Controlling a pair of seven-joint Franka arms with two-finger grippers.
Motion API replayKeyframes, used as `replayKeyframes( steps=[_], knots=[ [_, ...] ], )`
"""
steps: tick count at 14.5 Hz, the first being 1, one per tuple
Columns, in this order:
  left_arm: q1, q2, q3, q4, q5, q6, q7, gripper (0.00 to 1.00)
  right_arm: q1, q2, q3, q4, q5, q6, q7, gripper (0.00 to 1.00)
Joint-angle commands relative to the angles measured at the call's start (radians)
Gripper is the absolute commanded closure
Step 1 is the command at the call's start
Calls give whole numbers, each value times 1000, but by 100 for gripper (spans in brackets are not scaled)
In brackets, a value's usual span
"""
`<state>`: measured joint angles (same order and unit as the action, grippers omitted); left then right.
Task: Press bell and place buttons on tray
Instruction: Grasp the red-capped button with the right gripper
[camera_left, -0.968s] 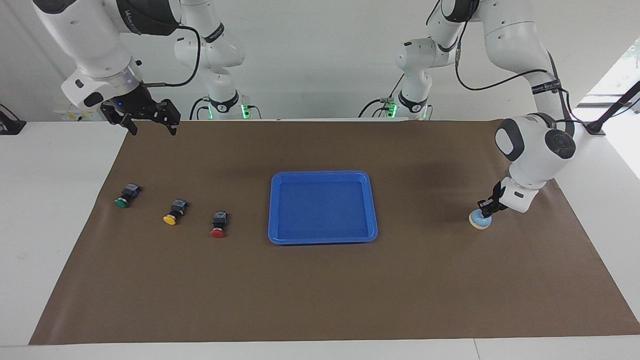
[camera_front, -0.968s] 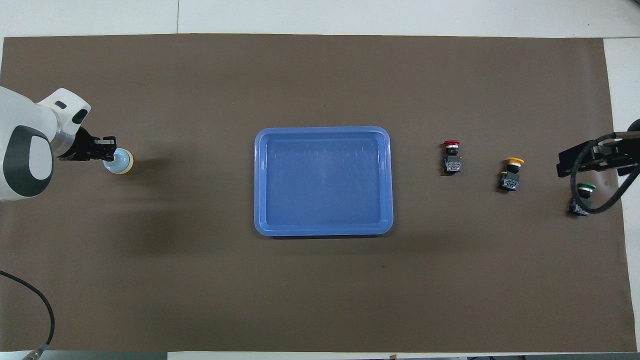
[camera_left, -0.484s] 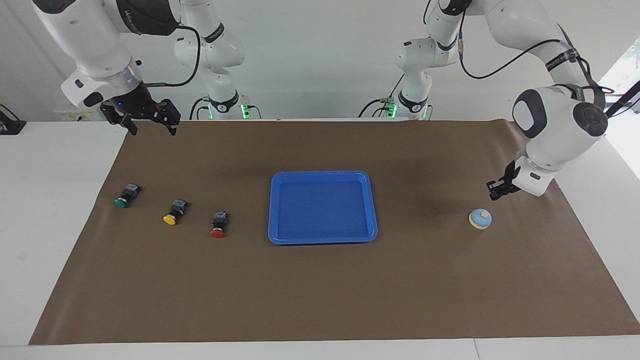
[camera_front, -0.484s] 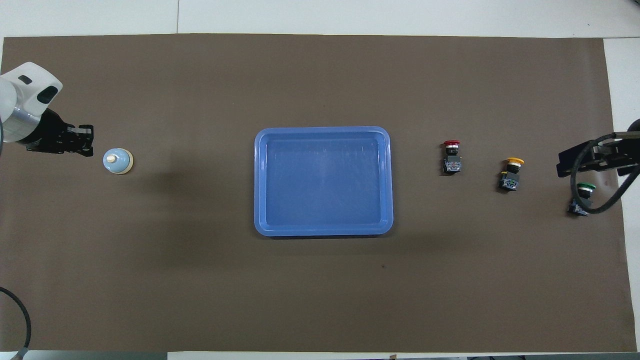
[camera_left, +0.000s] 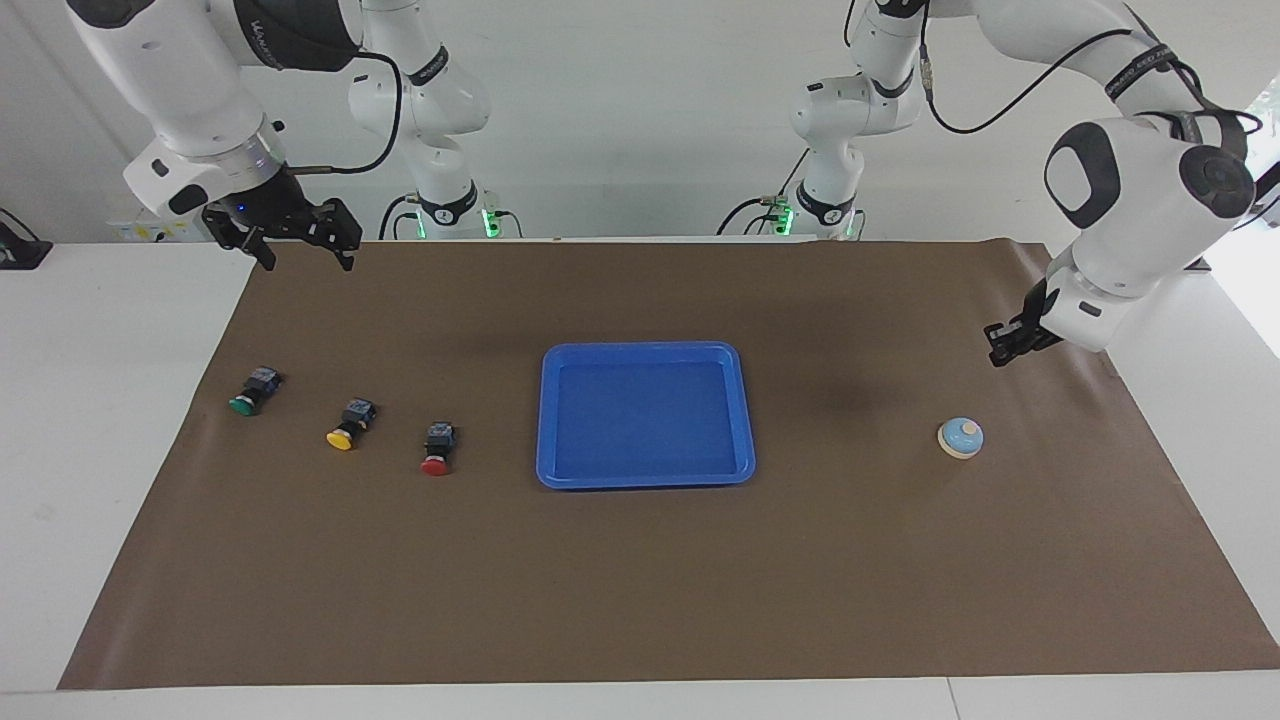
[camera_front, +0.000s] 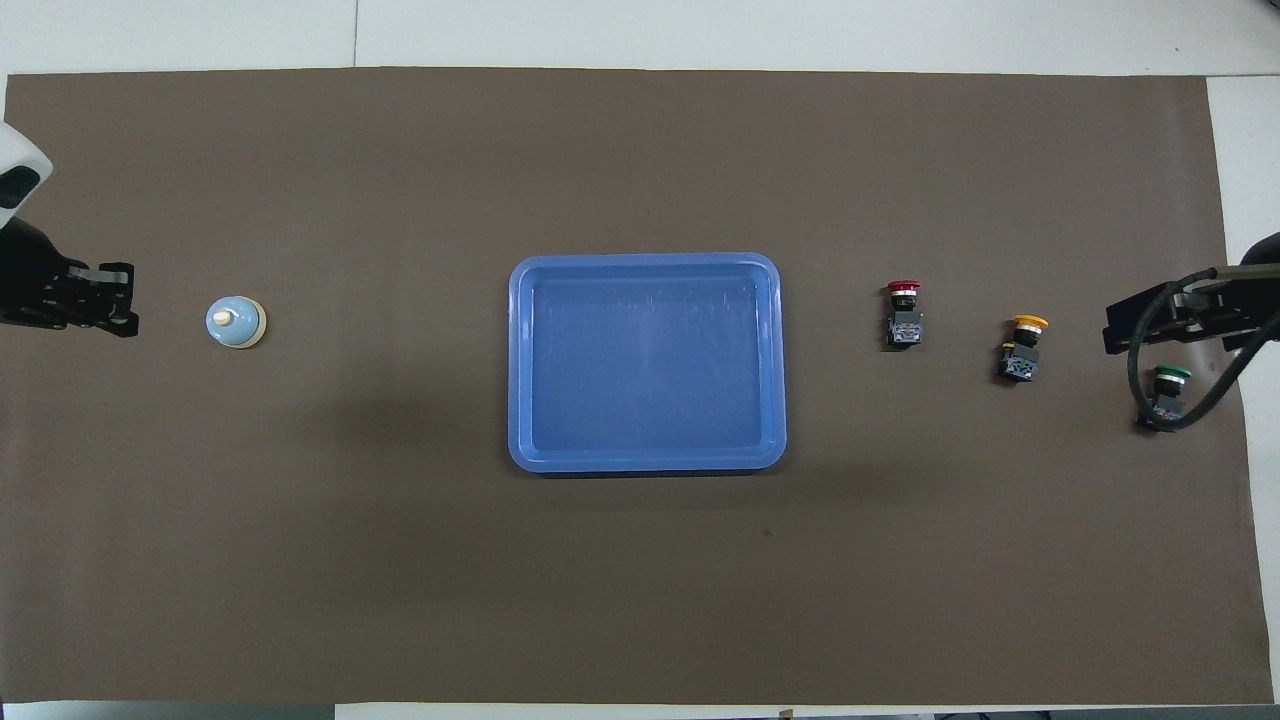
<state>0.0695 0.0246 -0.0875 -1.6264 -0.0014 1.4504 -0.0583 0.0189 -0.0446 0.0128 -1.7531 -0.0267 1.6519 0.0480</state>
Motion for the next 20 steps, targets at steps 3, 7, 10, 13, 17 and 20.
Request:
replayKeyframes(
  steps=[3, 7, 10, 13, 17, 20],
  knots=[
    [-5, -61, -11, -15, -11, -59, 1, 0, 56, 26, 7, -200, 2, 259, 102, 1],
    [-4, -74, -15, -39, -6, 8, 1, 0, 59, 178, 7, -276, 2, 587, 119, 1],
    [-5, -58, -15, -30, -12, 7, 1, 0, 61, 274, 7, -306, 2, 750, 121, 1],
    [-22, -55, -15, -30, -3, 2, 0, 0, 62, 356, 7, -292, 2, 835, 121, 1],
    [-30, -63, -14, -39, -2, -7, 1, 0, 84, 362, 7, -295, 1, 832, 104, 3],
    [-36, -63, -15, -41, -2, -4, 2, 0, 87, 358, 7, -295, 1, 783, 27, 12]
  ],
)
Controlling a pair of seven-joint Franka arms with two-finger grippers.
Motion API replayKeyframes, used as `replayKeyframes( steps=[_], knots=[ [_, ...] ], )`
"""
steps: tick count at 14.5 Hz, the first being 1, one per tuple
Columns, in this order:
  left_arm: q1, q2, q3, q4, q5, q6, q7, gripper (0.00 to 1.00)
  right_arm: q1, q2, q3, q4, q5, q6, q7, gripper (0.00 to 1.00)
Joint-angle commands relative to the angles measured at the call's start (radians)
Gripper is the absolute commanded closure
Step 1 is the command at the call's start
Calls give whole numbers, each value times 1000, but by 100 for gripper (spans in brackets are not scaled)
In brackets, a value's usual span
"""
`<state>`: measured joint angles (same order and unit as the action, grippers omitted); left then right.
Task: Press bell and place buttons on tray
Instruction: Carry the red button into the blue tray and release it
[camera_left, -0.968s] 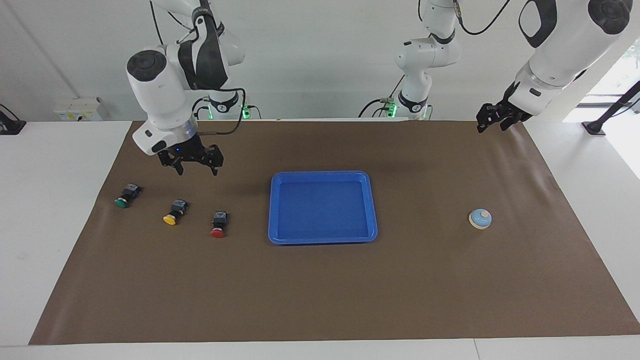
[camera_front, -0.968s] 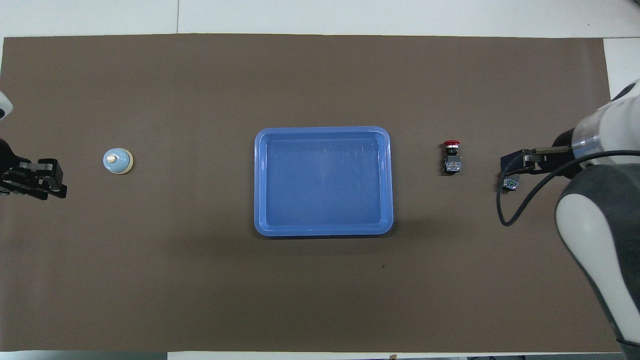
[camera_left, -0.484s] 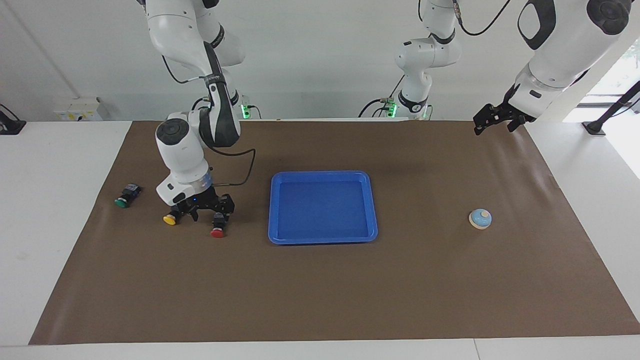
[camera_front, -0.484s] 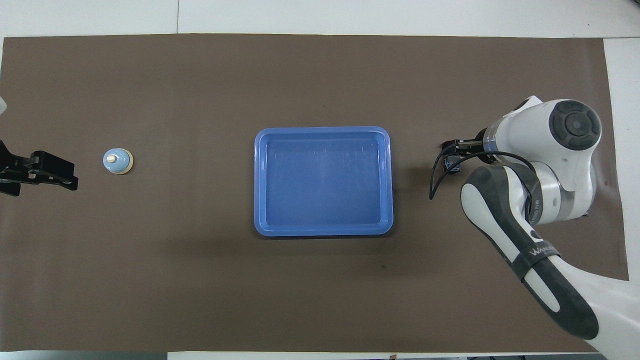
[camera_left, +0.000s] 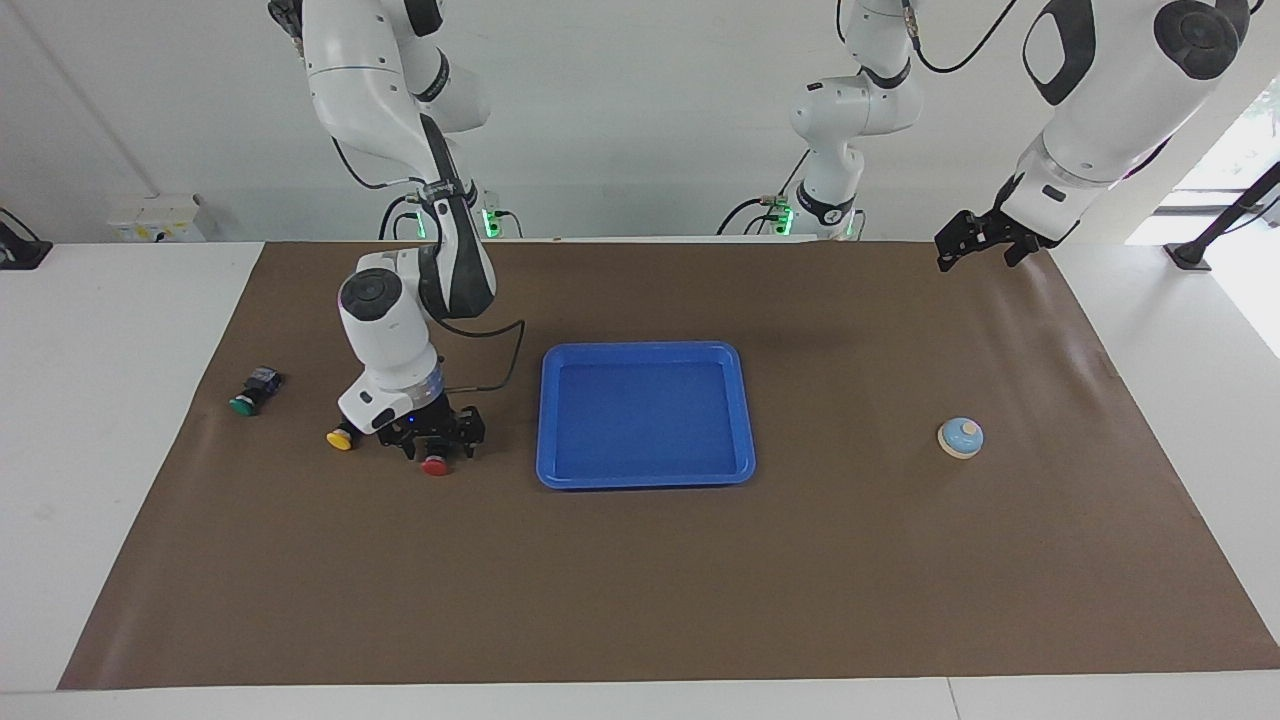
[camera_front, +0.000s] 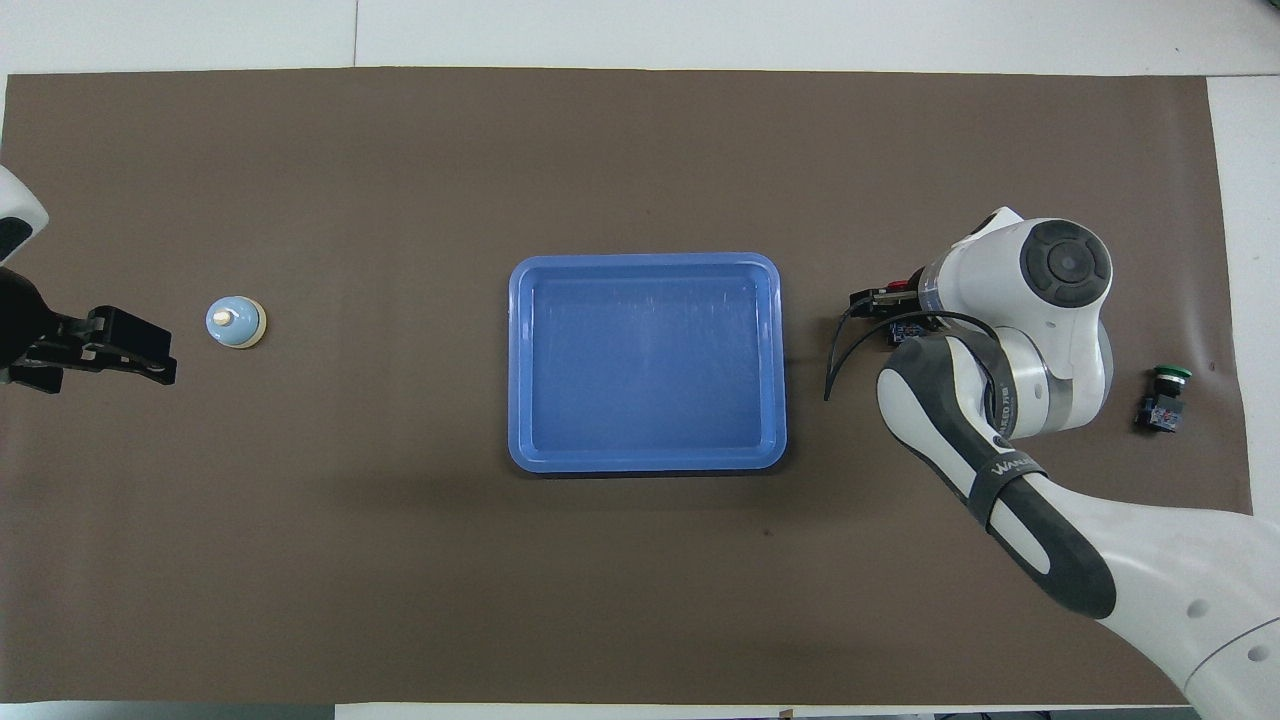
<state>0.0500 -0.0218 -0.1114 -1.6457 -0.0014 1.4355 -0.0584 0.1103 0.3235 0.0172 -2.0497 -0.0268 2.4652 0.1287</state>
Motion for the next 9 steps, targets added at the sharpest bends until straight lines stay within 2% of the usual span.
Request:
replayKeyframes(
  steps=[1, 2, 3, 4, 5, 9],
  knots=[
    [-22, -17, 10, -23, -2, 17, 0, 0, -6, -11, 3, 2, 1, -31, -70, 17],
    [-22, -17, 10, -23, -3, 22, 0, 0, -7, -11, 3, 3, 1, -31, -78, 27],
    [-22, -18, 10, -23, -3, 22, 0, 0, -7, -11, 3, 3, 1, -40, -80, 48],
    [-22, -20, 9, -23, -3, 16, 3, 0, -4, -12, 3, 3, 1, -55, -80, 79],
    [-19, -21, 10, -23, -3, 17, 5, 0, -1, -17, 3, 5, 1, -67, -75, 100],
    [-9, -26, 13, -22, -3, 20, 2, 0, 5, -35, 4, 43, 4, -141, -70, 100]
  ],
)
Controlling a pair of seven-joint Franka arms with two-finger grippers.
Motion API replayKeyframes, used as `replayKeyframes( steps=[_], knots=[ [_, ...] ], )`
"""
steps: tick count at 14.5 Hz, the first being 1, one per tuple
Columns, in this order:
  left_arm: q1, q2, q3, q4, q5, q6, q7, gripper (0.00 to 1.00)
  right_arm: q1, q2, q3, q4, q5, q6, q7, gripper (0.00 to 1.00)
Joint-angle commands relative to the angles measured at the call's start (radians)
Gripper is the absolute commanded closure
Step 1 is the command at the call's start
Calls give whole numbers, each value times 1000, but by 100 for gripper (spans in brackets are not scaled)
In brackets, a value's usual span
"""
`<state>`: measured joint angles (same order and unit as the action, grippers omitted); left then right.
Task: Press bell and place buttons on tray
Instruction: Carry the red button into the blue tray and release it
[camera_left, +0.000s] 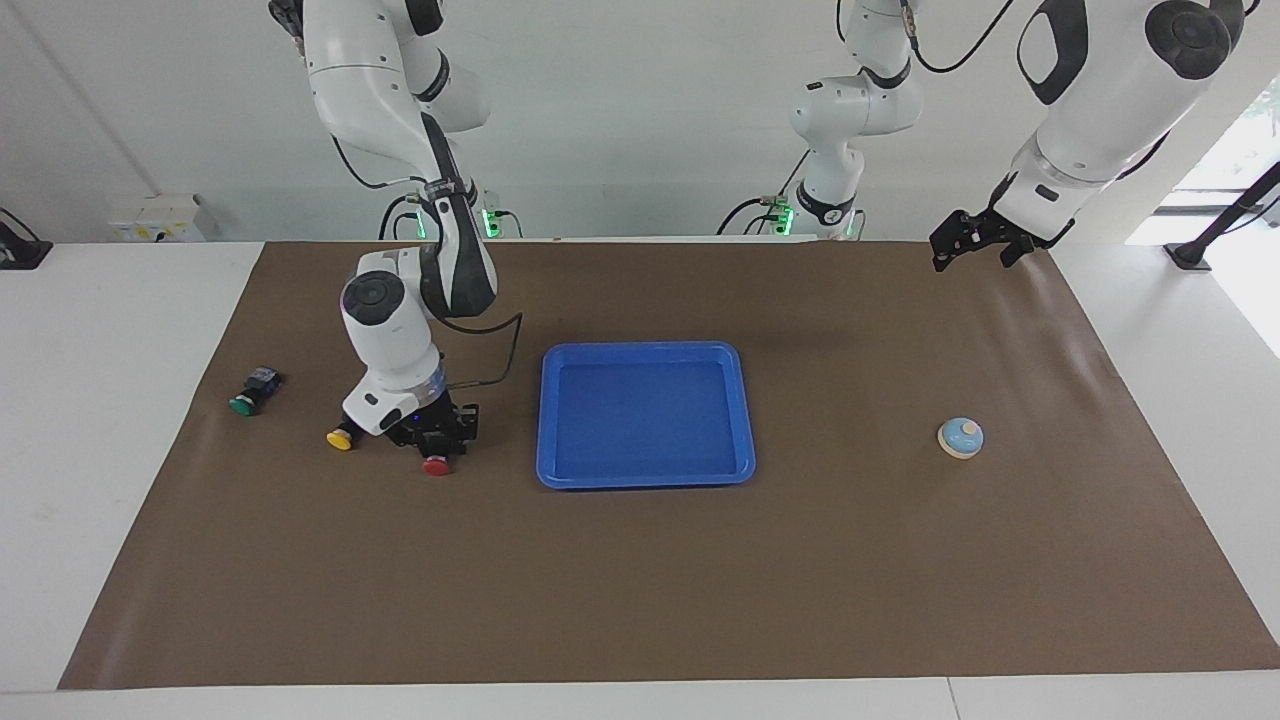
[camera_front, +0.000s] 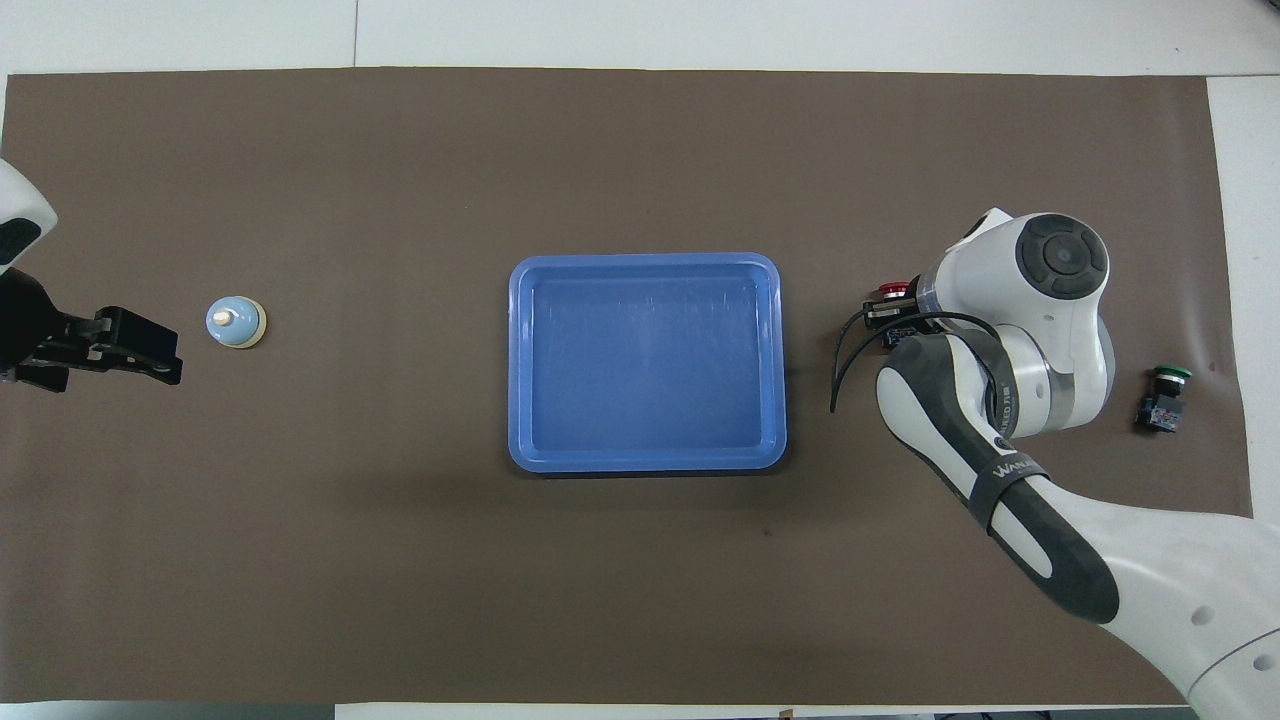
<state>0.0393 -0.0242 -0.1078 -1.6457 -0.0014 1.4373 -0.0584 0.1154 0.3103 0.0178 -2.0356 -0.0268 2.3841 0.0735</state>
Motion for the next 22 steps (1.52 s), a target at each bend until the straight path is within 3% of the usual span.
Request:
replayKeyframes(
  steps=[1, 4, 8, 11, 18, 22],
  knots=[
    [4, -23, 11, -22, -3, 18, 2, 0, 0, -20, 4, 61, 4, -97, -17, 100],
    [4, -23, 11, -22, -3, 18, 2, 0, 7, -11, 72, 202, 57, -253, 2, 100],
    [4, -23, 11, -22, -3, 18, 2, 0, 160, 18, 76, 307, 64, -341, 221, 100],
    [4, -23, 11, -22, -3, 18, 2, 0, 253, 70, 74, 296, 47, -286, 345, 100],
    [4, -23, 11, -22, -3, 18, 2, 0, 256, 92, 73, 199, 42, -143, 380, 100],
    [4, -23, 11, -22, -3, 18, 2, 0, 254, 93, 73, 198, 42, -146, 387, 100]
  ],
)
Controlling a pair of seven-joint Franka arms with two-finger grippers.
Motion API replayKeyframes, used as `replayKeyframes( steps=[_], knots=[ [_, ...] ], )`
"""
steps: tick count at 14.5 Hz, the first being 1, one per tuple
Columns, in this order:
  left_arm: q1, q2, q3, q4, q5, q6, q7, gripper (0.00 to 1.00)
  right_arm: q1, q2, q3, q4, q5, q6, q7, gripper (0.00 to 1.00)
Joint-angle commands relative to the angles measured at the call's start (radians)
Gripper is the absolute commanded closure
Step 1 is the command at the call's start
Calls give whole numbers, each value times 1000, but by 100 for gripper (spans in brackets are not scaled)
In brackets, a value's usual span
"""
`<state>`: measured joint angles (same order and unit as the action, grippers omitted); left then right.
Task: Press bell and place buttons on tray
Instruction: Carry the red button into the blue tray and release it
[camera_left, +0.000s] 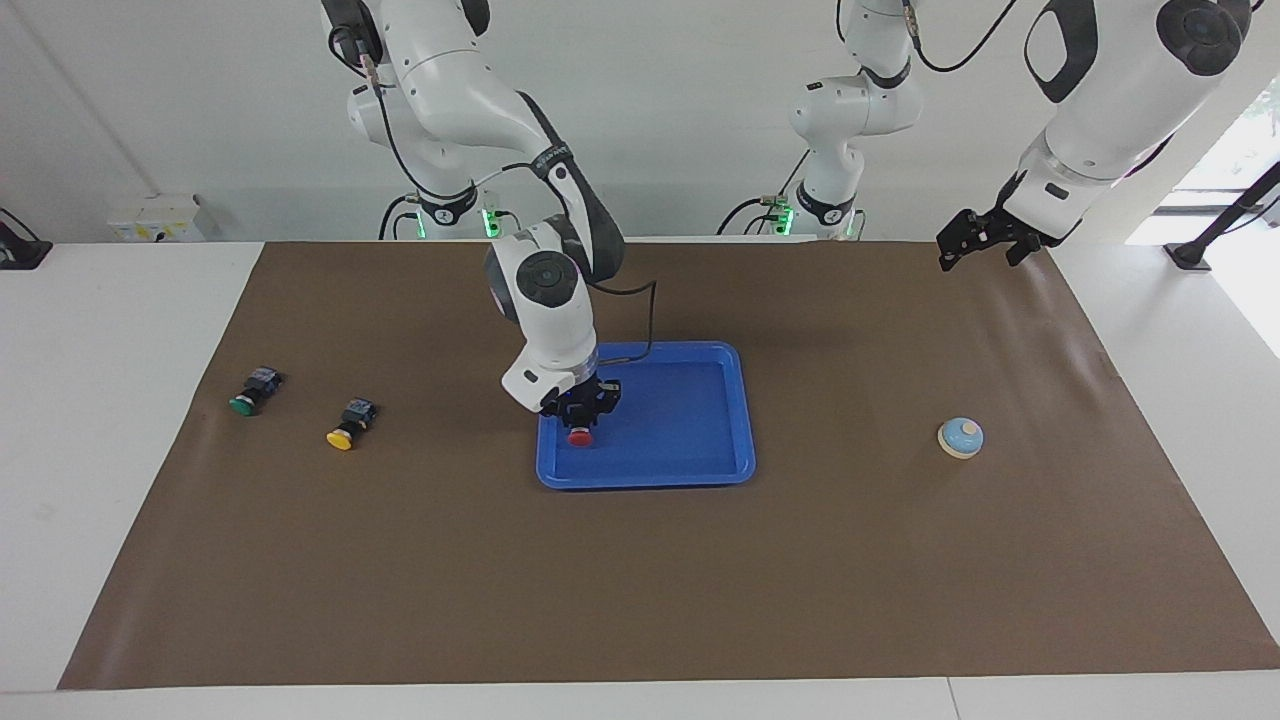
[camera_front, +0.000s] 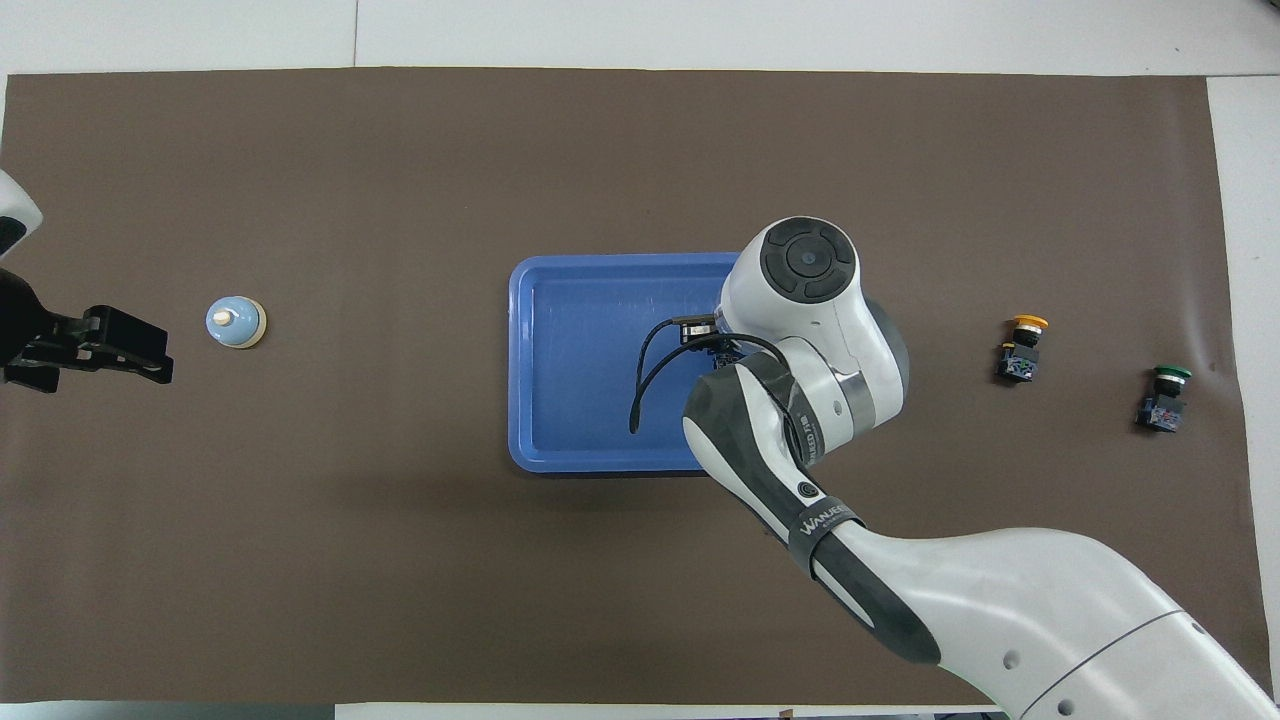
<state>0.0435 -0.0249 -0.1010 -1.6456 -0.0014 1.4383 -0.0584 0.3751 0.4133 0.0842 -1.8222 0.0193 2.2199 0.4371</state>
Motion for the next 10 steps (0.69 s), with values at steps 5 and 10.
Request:
replayKeyframes(
  steps=[5, 10],
  knots=[
    [-1, -23, 4, -22, -3, 17, 2, 0, -12, -16, 5, 0, -4, 1, 80, 0],
    [-1, -23, 4, -22, -3, 17, 2, 0, -143, -117, -9, 64, -4, -178, 62, 0]
  ],
)
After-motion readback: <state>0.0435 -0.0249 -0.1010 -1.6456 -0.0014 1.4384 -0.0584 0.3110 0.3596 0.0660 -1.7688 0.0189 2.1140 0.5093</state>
